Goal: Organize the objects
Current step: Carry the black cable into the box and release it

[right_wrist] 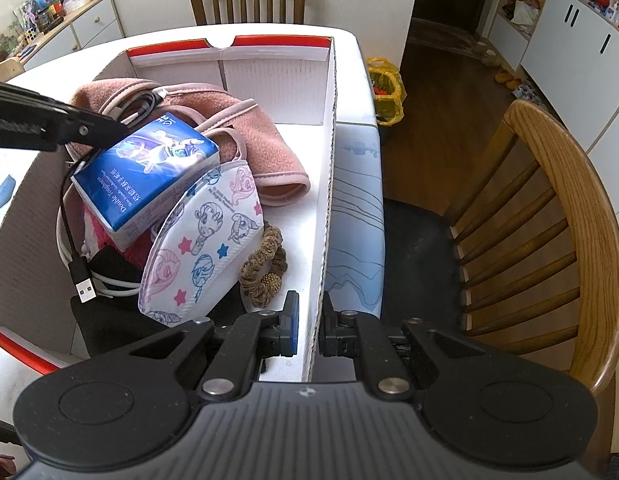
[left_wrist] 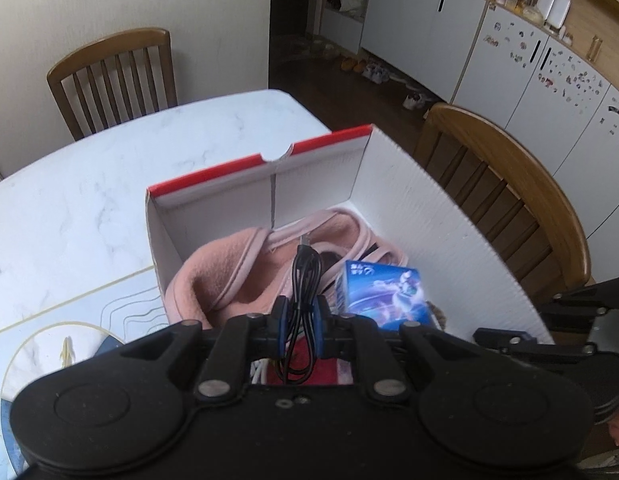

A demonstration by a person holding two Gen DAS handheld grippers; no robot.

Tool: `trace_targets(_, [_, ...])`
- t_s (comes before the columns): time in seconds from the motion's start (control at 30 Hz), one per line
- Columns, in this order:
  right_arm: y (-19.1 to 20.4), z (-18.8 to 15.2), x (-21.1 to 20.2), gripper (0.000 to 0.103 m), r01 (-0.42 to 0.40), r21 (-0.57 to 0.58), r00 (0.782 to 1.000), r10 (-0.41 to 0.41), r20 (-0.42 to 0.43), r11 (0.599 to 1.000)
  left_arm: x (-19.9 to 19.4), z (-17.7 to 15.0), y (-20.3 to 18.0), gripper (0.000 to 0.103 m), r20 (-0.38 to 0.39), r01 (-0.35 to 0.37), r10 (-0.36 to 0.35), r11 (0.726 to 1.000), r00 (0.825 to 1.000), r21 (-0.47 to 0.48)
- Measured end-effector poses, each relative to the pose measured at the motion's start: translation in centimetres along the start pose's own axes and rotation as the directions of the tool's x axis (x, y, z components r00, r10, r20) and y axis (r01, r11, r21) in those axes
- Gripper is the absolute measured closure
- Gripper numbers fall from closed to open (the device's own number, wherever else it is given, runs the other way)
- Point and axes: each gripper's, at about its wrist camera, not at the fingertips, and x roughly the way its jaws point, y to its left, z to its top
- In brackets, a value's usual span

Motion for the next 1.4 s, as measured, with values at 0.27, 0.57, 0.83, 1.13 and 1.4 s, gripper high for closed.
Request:
trace_targets(0.27, [0.0,0.0,0.0,0.094,0.001,-0.001,1.0,-0.001,0.001,1.0,1.3,-0.1,-0.1,0.093,-0.027,-0.014,0.014,1.0,1.0,0.003])
trace_targets(0.57, [-0.2,0.0,-0.2,0.094,0.001,0.008,1.0,-0.001,0.008,1.0,0.4,-0.3,-0.1,0.088,-0.022,-0.024,0.024,1.0,0.999,-0.017])
trace_targets(0.83, [-0.7,-0.1,-1.5,0.094,-0.014,0.011,0.999,0.013,0.05,1.0,-2.1,-1.0,-0.2,0.083,0.012,-0.036,0.037,0.998,0.999,-0.043])
trace_targets(1.13, [-1.1,0.0,-5.0,0.094,-0.041,-0.041,0.986,0.047,0.162,0.998,-6.3,-2.4,-0.9,0.073,0.079,-0.065,0.072,0.994,0.994,-0.088])
trace_targets(1.4, [-1.2,-0.6,-8.2,0.094,-0.103,-0.108,0.958,0.127,0.259,0.989,-9.9,-3.8,-2.5,0.056,0.161,-0.115,0.135,0.985,0.978,-0.128])
